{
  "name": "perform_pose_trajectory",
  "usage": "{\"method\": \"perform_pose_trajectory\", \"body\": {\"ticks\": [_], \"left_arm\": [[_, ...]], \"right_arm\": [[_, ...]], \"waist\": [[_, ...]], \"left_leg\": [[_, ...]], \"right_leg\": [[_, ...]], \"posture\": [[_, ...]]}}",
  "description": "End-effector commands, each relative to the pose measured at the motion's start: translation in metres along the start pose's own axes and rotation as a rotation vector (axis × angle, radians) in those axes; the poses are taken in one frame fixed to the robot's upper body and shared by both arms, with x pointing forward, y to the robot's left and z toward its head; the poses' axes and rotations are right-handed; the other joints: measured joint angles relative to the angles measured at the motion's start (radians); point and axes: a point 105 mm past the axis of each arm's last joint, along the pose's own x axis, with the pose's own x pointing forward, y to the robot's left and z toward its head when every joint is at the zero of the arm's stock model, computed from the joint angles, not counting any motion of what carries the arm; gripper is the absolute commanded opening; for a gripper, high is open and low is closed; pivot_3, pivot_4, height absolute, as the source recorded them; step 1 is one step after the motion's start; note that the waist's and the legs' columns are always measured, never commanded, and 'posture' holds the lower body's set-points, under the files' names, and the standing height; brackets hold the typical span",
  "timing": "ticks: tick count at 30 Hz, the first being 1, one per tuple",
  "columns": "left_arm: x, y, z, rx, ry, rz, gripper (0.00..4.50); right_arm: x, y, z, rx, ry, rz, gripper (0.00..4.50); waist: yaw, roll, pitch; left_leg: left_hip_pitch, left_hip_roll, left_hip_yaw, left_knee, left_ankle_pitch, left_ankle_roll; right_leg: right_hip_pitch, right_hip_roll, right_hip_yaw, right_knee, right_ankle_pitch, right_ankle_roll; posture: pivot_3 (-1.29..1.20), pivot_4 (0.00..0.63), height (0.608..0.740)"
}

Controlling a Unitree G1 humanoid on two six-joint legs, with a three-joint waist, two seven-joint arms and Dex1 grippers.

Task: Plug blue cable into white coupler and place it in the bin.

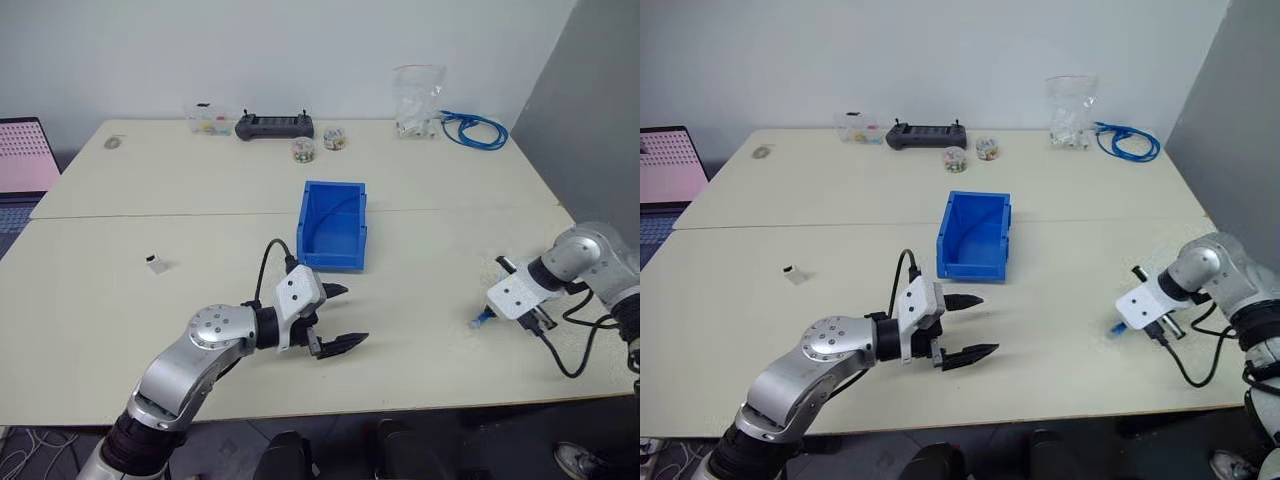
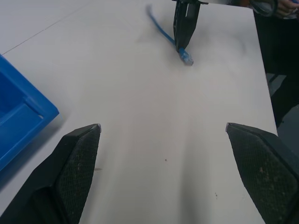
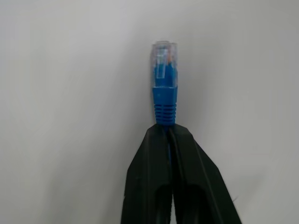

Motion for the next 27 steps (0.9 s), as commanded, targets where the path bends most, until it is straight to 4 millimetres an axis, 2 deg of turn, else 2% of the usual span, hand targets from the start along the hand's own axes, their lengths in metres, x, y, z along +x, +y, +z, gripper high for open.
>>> {"method": "perform_pose_trajectory", "body": {"ticks": [1, 3, 7, 14, 20, 27], "left_arm": [[-0.014, 0.008, -0.002, 0.044, 0.024, 0.039, 4.5], [-0.026, 0.013, -0.01, 0.045, 0.064, 0.064, 4.5], [-0.055, 0.022, -0.025, 0.061, 0.148, 0.105, 4.5], [-0.095, 0.026, -0.043, 0.033, 0.22, 0.134, 4.5], [-0.113, 0.017, -0.061, 0.008, 0.293, 0.088, 4.5], [-0.123, 0.032, -0.072, 0.008, 0.307, 0.146, 4.5]], "right_arm": [[-0.003, -0.004, 0.023, 0.029, -0.095, 0.006, 0.02], [-0.002, -0.006, 0.038, 0.063, -0.157, 0.002, 0.02], [0.006, -0.017, 0.082, 0.138, -0.311, -0.015, 0.02], [0.038, -0.062, 0.143, 0.321, -0.511, -0.173, 0.02], [0.064, -0.088, 0.175, 0.446, -0.565, -0.263, 0.02], [0.08, -0.102, 0.213, 0.426, -0.616, -0.248, 0.02]], "waist": [[0.007, 0.001, 0.0], [0.013, 0.002, 0.001], [0.015, 0.004, 0.003], [0.018, 0.005, 0.003], [0.017, 0.006, 0.004], [0.017, 0.006, 0.004]], "left_leg": [[0.0, 0.0, 0.0, 0.0, 0.0, 0.0], [-0.001, 0.0, 0.0, 0.0, 0.0, 0.0], [-0.003, -0.001, -0.002, -0.001, -0.001, 0.0], [-0.004, -0.001, -0.003, -0.002, -0.001, -0.001], [-0.011, -0.001, -0.003, -0.001, -0.001, -0.001], [-0.013, -0.002, -0.005, -0.001, -0.001, -0.001]], "right_leg": [[0.0, 0.0, 0.0, 0.0, 0.0, 0.0], [-0.001, 0.0, 0.0, 0.0, 0.0, 0.0], [-0.003, -0.001, -0.001, 0.0, -0.001, -0.001], [-0.005, -0.001, -0.003, 0.0, -0.002, -0.002], [-0.012, -0.001, -0.003, 0.001, -0.001, -0.002], [-0.013, -0.002, -0.004, 0.0, -0.001, -0.002]], "posture": [[0.0, 0.15, 0.74], [0.0, 0.15, 0.74], [0.0, 0.15, 0.74], [0.0, 0.15, 0.74], [0.0, 0.15, 0.74], [0.0, 0.15, 0.74]]}}
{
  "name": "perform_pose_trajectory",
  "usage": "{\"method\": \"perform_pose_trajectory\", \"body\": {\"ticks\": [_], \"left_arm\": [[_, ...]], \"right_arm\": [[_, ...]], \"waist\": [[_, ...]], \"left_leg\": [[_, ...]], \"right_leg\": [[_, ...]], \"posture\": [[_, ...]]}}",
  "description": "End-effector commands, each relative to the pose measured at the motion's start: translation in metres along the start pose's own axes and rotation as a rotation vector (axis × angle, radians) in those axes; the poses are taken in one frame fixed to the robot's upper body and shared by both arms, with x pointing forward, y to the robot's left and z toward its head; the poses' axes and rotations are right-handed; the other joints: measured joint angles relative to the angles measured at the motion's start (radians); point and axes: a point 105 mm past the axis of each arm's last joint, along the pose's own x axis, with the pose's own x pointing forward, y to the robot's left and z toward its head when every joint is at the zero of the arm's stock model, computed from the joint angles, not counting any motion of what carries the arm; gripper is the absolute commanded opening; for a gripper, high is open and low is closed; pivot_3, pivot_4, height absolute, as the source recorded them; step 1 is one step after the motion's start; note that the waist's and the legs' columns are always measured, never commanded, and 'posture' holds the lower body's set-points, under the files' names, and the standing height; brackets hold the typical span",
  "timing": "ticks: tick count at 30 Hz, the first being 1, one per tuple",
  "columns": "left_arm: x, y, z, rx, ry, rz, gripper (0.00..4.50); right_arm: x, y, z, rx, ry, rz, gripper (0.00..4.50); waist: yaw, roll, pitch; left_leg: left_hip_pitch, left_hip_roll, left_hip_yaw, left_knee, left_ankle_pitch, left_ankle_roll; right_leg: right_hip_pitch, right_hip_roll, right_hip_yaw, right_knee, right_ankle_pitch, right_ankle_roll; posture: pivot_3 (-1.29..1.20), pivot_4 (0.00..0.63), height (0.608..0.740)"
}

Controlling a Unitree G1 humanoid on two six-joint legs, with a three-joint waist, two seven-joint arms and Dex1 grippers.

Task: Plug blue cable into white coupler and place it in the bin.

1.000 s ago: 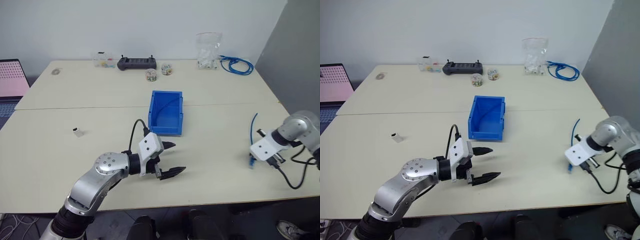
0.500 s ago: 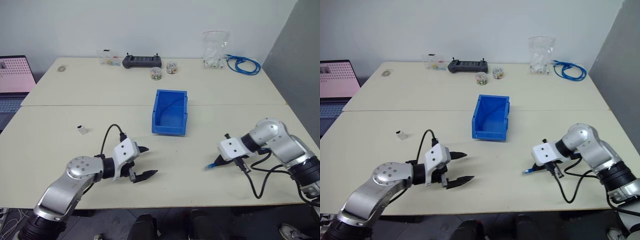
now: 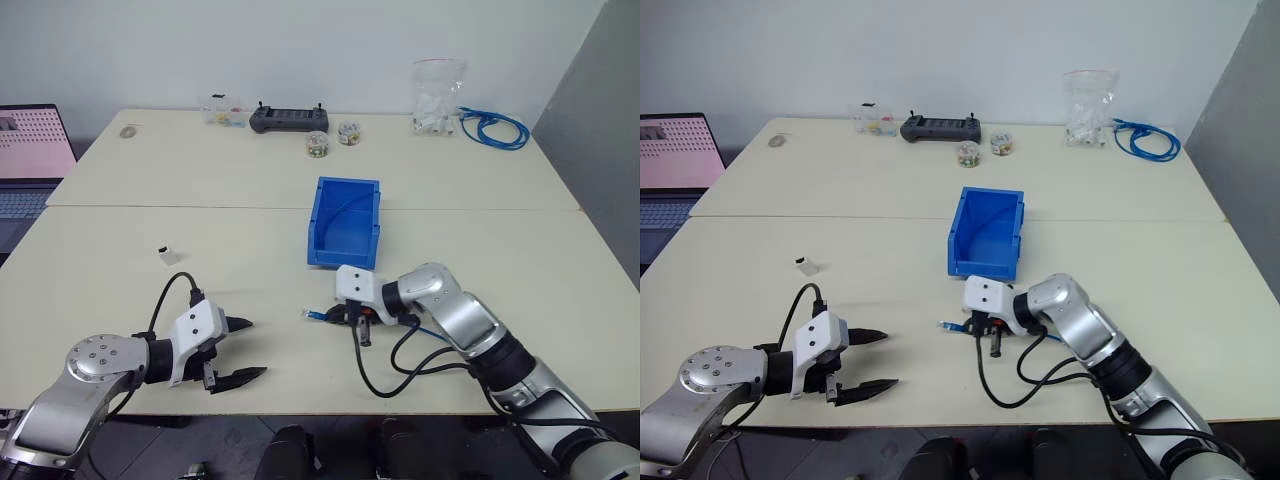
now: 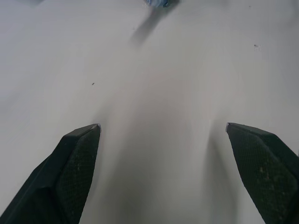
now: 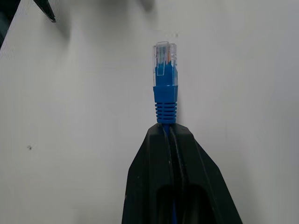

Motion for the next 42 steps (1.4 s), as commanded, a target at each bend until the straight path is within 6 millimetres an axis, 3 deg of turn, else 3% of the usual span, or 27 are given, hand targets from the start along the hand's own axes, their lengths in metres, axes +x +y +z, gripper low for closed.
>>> {"method": "perform_pose_trajectory", "body": {"ticks": [1, 8, 18, 21, 24, 28, 33, 40, 42], "left_arm": [[-0.006, 0.012, -0.001, 0.05, 0.004, 0.041, 4.5], [-0.003, 0.018, -0.003, 0.076, -0.001, 0.033, 4.5], [0.008, 0.019, 0.005, 0.115, -0.012, 0.014, 4.5], [0.012, 0.019, 0.012, 0.123, -0.039, 0.013, 4.5], [0.018, 0.019, 0.02, 0.151, -0.089, 0.02, 4.5], [0.029, 0.02, 0.024, 0.214, -0.128, 0.035, 4.5], [0.036, 0.017, 0.015, 0.231, -0.112, -0.009, 4.5], [0.043, 0.02, 0.01, 0.256, -0.079, -0.074, 4.5], [0.044, 0.021, 0.006, 0.255, -0.056, -0.092, 4.14]], "right_arm": [[0.011, 0.001, 0.019, -0.037, -0.026, 0.02, 0.02], [0.023, 0.007, 0.018, -0.032, 0.004, 0.102, 0.02], [0.019, -0.007, 0.026, -0.03, -0.029, 0.073, 2.14], [-0.001, -0.008, 0.036, 0.001, -0.107, 0.063, 2.84], [-0.029, 0.005, 0.04, 0.045, -0.195, 0.088, 3.65], [-0.055, 0.026, 0.025, 0.101, -0.205, 0.102, 3.65], [-0.066, 0.035, 0.011, 0.199, -0.212, 0.034, 3.65], [-0.074, 0.036, 0.012, 0.27, -0.256, -0.029, 3.65], [-0.076, 0.036, 0.013, 0.279, -0.263, -0.041, 3.7]], "waist": [[-0.001, 0.0, 0.0], [-0.002, 0.0, 0.0], [-0.003, 0.0, 0.0], [-0.003, 0.0, 0.0], [0.005, 0.0, 0.0], [0.008, 0.0, 0.0], [-0.004, 0.0, 0.0], [-0.002, 0.0, 0.0], [-0.002, 0.0, 0.0]], "left_leg": [[0.0, 0.0, 0.0, 0.0, 0.0, 0.0], [-0.001, 0.0, 0.0, 0.0, 0.0, 0.0], [-0.003, 0.0, 0.0, 0.0, 0.0, 0.0], [-0.004, 0.0, 0.0, 0.0, 0.0, 0.0], [-0.007, 0.0, -0.001, 0.001, 0.0, 0.0], [-0.008, -0.001, -0.001, 0.0, 0.0, 0.0], [-0.007, 0.0, -0.001, 0.0, 0.0, 0.0], [-0.007, 0.0, 0.0, 0.0, 0.0, 0.0], [-0.007, 0.0, 0.0, 0.001, 0.0, 0.0]], "right_leg": [[0.0, 0.0, 0.0, 0.0, 0.0, 0.0], [-0.001, 0.0, 0.0, 0.0, 0.0, 0.0], [-0.004, 0.0, 0.0, 0.001, 0.0, 0.0], [-0.004, 0.0, 0.0, 0.001, 0.0, 0.0], [-0.007, 0.0, -0.001, 0.001, 0.001, 0.001], [-0.007, -0.001, -0.001, 0.0, 0.001, 0.001], [-0.007, 0.0, -0.001, 0.001, 0.001, 0.001], [-0.007, 0.001, -0.001, 0.001, 0.0, 0.002], [-0.007, 0.001, -0.001, 0.001, 0.0, 0.002]], "posture": [[0.0, 0.15, 0.74], [0.0, 0.15, 0.74], [0.0, 0.15, 0.74], [0.0, 0.15, 0.74], [0.0, 0.15, 0.74], [0.0, 0.15, 0.74], [0.0, 0.15, 0.74], [0.0, 0.15, 0.74], [0.0, 0.15, 0.74]]}}
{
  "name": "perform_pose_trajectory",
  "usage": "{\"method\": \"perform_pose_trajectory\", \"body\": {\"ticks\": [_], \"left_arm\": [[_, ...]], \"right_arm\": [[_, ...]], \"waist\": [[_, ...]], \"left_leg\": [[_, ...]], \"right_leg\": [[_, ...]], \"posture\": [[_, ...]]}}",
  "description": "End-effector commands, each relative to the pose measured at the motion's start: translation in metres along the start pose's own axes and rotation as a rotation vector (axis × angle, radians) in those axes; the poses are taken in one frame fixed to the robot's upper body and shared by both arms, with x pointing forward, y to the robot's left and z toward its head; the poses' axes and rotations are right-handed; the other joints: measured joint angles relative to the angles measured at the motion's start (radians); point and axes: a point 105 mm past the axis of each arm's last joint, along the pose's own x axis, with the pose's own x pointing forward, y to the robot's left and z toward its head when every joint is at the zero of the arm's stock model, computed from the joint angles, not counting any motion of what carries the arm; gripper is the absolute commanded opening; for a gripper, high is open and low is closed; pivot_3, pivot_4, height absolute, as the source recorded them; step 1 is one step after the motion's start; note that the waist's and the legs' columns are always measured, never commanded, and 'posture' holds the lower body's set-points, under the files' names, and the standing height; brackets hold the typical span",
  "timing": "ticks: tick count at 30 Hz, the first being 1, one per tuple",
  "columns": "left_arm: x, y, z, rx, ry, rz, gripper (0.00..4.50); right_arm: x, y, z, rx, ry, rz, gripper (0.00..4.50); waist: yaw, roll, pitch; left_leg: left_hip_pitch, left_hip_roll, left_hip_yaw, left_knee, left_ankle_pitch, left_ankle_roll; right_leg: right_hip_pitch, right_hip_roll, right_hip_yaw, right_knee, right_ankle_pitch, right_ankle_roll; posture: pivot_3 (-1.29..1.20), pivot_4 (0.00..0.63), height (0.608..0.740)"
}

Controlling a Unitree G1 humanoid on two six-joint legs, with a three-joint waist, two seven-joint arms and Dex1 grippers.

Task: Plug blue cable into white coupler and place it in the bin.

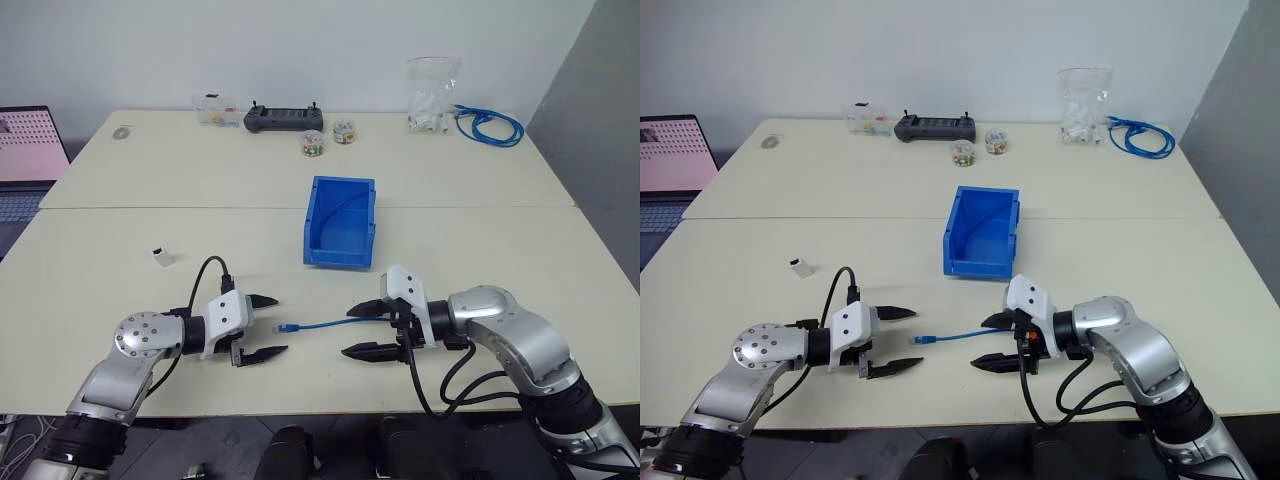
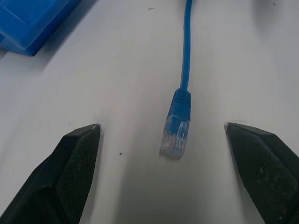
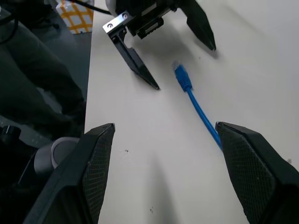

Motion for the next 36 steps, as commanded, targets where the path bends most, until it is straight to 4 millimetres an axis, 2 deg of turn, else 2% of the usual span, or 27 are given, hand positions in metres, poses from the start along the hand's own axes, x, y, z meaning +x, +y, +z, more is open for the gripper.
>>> {"method": "perform_pose_trajectory", "body": {"ticks": [1, 5, 8, 11, 12, 15, 16, 18, 20, 23, 28, 32, 36], "left_arm": [[0.001, -0.001, -0.011, 0.0, 0.051, -0.045, 3.96], [-0.001, -0.003, -0.02, -0.005, 0.104, -0.088, 3.17], [-0.002, -0.003, -0.027, 0.015, 0.146, -0.1, 2.38], [-0.001, -0.001, -0.031, 0.045, 0.17, -0.108, 1.7], [0.0, -0.001, -0.032, 0.051, 0.175, -0.11, 1.61], [0.001, 0.001, -0.034, 0.061, 0.188, -0.113, 0.87], [0.001, 0.001, -0.035, 0.064, 0.193, -0.115, 0.8], [0.002, 0.0, -0.035, 0.065, 0.196, -0.132, 0.3], [0.004, -0.003, -0.032, 0.059, 0.186, -0.156, 0.24], [0.012, -0.005, -0.014, -0.007, 0.117, -0.181, 0.24], [0.025, -0.002, 0.036, -0.16, -0.037, -0.235, 0.24], [0.032, -0.003, 0.074, -0.285, -0.137, -0.309, 0.24], [0.031, 0.006, 0.108, -0.459, -0.279, -0.352, 0.24]], "right_arm": [[-0.006, 0.003, 0.013, -0.018, -0.05, -0.02, 3.7], [-0.012, 0.004, 0.015, -0.008, -0.058, -0.029, 3.7], [-0.016, 0.007, 0.018, -0.009, -0.067, -0.03, 3.7], [-0.02, 0.008, 0.023, -0.019, -0.094, -0.035, 3.7], [-0.021, 0.008, 0.024, -0.02, -0.102, -0.04, 3.7], [-0.025, 0.007, 0.024, -0.024, -0.107, -0.066, 3.7], [-0.026, 0.007, 0.024, -0.027, -0.106, -0.072, 3.7], [-0.028, 0.008, 0.023, -0.049, -0.103, -0.086, 3.7], [-0.03, 0.01, 0.023, -0.077, -0.11, -0.098, 3.7], [-0.034, 0.018, 0.024, -0.093, -0.141, -0.086, 3.7], [-0.042, 0.041, 0.025, 0.05, -0.164, 0.041, 3.7], [-0.044, 0.048, 0.022, 0.089, -0.143, 0.034, 3.7], [-0.045, 0.048, 0.027, 0.114, -0.179, 0.002, 3.7]], "waist": [[0.0, 0.0, 0.0], [0.0, 0.0, 0.0], [0.0, 0.0, 0.0], [-0.001, 0.001, -0.001], [-0.001, 0.002, -0.001], [-0.001, 0.003, -0.002], [0.0, 0.003, -0.002], [0.0, 0.003, -0.002], [0.0, 0.003, -0.002], [0.0, 0.004, -0.002], [0.002, 0.002, -0.001], [0.004, 0.0, 0.0], [0.0, -0.001, 0.0]], "left_leg": [[0.0, 0.0, 0.0, 0.0, 0.0, 0.0], [0.001, 0.0, 0.0, 0.0, 0.0, 0.0], [0.002, 0.0, 0.0, 0.0, 0.0, 0.0], [0.004, 0.0, 0.0, 0.0, 0.0, 0.0], [0.004, 0.0, 0.0, 0.0, 0.0, 0.0], [0.005, 0.0, 0.0, 0.0, 0.0, 0.0], [0.007, 0.0, 0.0, 0.0, 0.0, 0.0], [0.009, 0.0, 0.0, -0.001, 0.0, 0.0], [0.009, 0.0, 0.0, -0.001, 0.0, 0.0], [0.009, 0.0, 0.0, -0.001, 0.0, 0.0], [0.007, 0.0, -0.001, 0.0, 0.0, 0.0], [0.003, -0.001, -0.004, 0.001, 0.0, 0.0], [0.003, -0.001, -0.004, 0.001, 0.0, 0.0]], "right_leg": [[0.0, 0.0, 0.0, 0.0, 0.0, 0.0], [0.001, 0.0, 0.0, 0.0, 0.0, 0.0], [0.002, 0.0, 0.0, 0.0, 0.0, 0.001], [0.004, 0.0, 0.0, 0.0, -0.002, 0.004], [0.004, 0.0, 0.0, 0.0, -0.002, 0.004], [0.005, 0.0, 0.0, 0.0, -0.002, 0.005], [0.007, 0.0, 0.0, -0.001, -0.002, 0.005], [0.009, 0.0, 0.0, -0.001, -0.002, 0.005], [0.009, 0.0, 0.0, -0.001, -0.003, 0.005], [0.009, 0.0, 0.0, -0.001, -0.003, 0.005], [0.009, 0.0, -0.001, -0.002, -0.003, 0.006], [0.008, 0.0, -0.003, -0.002, -0.003, 0.006], [0.007, 0.0, -0.002, -0.002, -0.003, 0.006]], "posture": [[0.0, 0.15, 0.74], [0.0, 0.15, 0.74], [0.0, 0.15, 0.74], [0.0, 0.15, 0.74], [0.0, 0.15, 0.74], [0.0, 0.15, 0.74], [0.0, 0.15, 0.74], [0.0, 0.15, 0.74], [0.0, 0.15, 0.74], [0.0, 0.15, 0.74], [0.0, 0.15, 0.74], [0.0, 0.15, 0.74], [0.0, 0.15, 0.74]]}}
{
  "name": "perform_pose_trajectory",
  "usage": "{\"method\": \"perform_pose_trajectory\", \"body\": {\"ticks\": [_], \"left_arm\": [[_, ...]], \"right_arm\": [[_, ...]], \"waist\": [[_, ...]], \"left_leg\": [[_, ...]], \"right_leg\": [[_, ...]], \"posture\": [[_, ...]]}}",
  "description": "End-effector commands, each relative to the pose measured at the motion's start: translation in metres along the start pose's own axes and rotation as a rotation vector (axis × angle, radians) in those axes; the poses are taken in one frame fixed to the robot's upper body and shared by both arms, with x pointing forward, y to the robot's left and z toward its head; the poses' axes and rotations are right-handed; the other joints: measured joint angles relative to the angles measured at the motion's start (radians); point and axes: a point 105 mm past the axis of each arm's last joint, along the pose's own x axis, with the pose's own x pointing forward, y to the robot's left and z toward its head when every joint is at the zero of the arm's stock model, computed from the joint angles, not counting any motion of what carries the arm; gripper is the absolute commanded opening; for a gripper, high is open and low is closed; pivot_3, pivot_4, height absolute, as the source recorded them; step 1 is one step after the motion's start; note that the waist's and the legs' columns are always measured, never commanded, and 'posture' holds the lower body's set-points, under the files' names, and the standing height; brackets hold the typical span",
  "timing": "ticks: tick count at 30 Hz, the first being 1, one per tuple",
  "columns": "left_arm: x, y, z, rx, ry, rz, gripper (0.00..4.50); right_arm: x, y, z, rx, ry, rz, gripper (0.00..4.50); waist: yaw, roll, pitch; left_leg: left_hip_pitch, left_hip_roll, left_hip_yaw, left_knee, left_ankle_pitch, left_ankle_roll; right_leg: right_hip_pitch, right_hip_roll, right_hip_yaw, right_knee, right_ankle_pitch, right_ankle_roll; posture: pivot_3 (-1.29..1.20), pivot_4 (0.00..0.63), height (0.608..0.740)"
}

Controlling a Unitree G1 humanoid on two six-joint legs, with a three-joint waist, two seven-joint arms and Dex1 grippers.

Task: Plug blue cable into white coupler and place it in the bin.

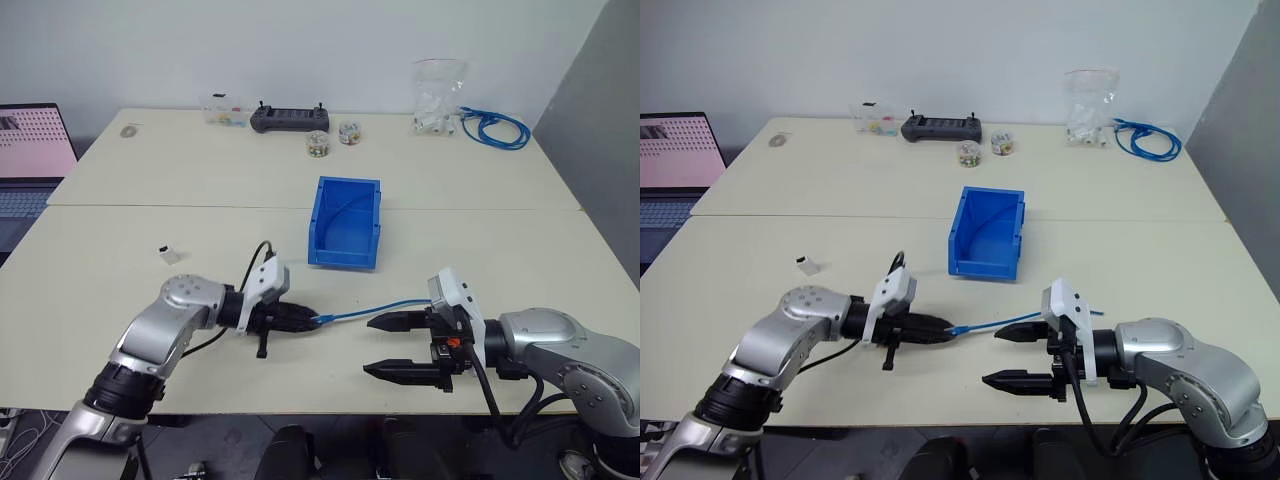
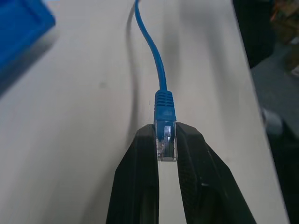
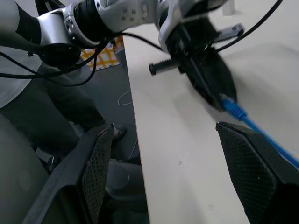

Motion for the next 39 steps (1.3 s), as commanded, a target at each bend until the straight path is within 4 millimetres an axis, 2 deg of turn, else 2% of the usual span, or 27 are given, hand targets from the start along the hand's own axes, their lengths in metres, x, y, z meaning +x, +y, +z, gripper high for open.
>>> {"method": "perform_pose_trajectory", "body": {"ticks": [1, 6, 11, 18, 26, 27, 29, 39], "left_arm": [[-0.001, -0.007, 0.037, -0.127, -0.156, -0.065, 0.24], [-0.004, -0.015, 0.065, -0.282, -0.285, -0.148, 0.24], [-0.008, -0.023, 0.079, -0.381, -0.359, -0.21, 0.24], [-0.007, -0.037, 0.08, -0.448, -0.382, -0.243, 0.24], [-0.007, -0.04, 0.084, -0.451, -0.415, -0.224, 0.24], [-0.007, -0.04, 0.085, -0.45, -0.418, -0.22, 0.24], [-0.008, -0.039, 0.086, -0.449, -0.425, -0.212, 0.24], [-0.008, -0.044, 0.077, -0.456, -0.404, -0.21, 0.24]], "right_arm": [[-0.002, 0.005, 0.012, -0.015, -0.063, -0.029, 3.7], [-0.005, -0.008, 0.026, 0.045, -0.178, -0.108, 3.7], [-0.005, -0.018, 0.043, 0.098, -0.295, -0.13, 3.7], [-0.004, -0.02, 0.067, 0.16, -0.427, -0.092, 3.7], [0.003, -0.017, 0.074, 0.205, -0.456, -0.043, 3.7], [0.004, -0.017, 0.074, 0.207, -0.456, -0.042, 3.32], [0.005, -0.016, 0.074, 0.213, -0.455, -0.036, 3.0], [0.004, -0.014, 0.078, 0.227, -0.471, -0.003, 0.82]], "waist": [[-0.004, 0.0, 0.0], [-0.005, 0.0, 0.0], [-0.004, 0.0, 0.0], [-0.002, 0.0, 0.0], [-0.003, 0.0, 0.0], [-0.003, 0.0, 0.0], [-0.003, 0.0, 0.0], [-0.003, 0.0, 0.0]], "left_leg": [[0.0, 0.0, 0.0, 0.0, 0.0, 0.0], [0.0, 0.0, 0.0, 0.0, 0.0, 0.0], [0.0, 0.0, 0.0, 0.0, 0.0, 0.0], [0.0, 0.0, 0.001, 0.0, 0.0, 0.0], [0.0, 0.0, 0.001, 0.0, 0.0, 0.0], [0.0, 0.0, 0.001, 0.0, 0.0, 0.0], [0.0, 0.0, 0.001, 0.0, 0.0, 0.0], [0.0, 0.0, 0.002, 0.0, 0.0, 0.0]], "right_leg": [[0.0, 0.0, 0.0, 0.0, 0.0, 0.0], [0.0, 0.0, 0.0, 0.0, 0.0, 0.0], [0.0, 0.0, 0.001, 0.0, 0.0, 0.0], [-0.001, 0.0, 0.002, 0.0, 0.0, 0.0], [-0.001, -0.001, 0.002, 0.0, 0.0, 0.0], [-0.001, -0.001, 0.002, 0.0, 0.0, 0.0], [-0.001, -0.001, 0.002, 0.0, 0.0, 0.0], [-0.002, -0.001, 0.003, 0.0, 0.0, 0.0]], "posture": [[0.0, 0.15, 0.74], [0.0, 0.15, 0.74], [0.0, 0.15, 0.74], [0.0, 0.15, 0.74], [0.0, 0.15, 0.74], [0.0, 0.15, 0.74], [0.0, 0.15, 0.74], [0.0, 0.15, 0.74]]}}
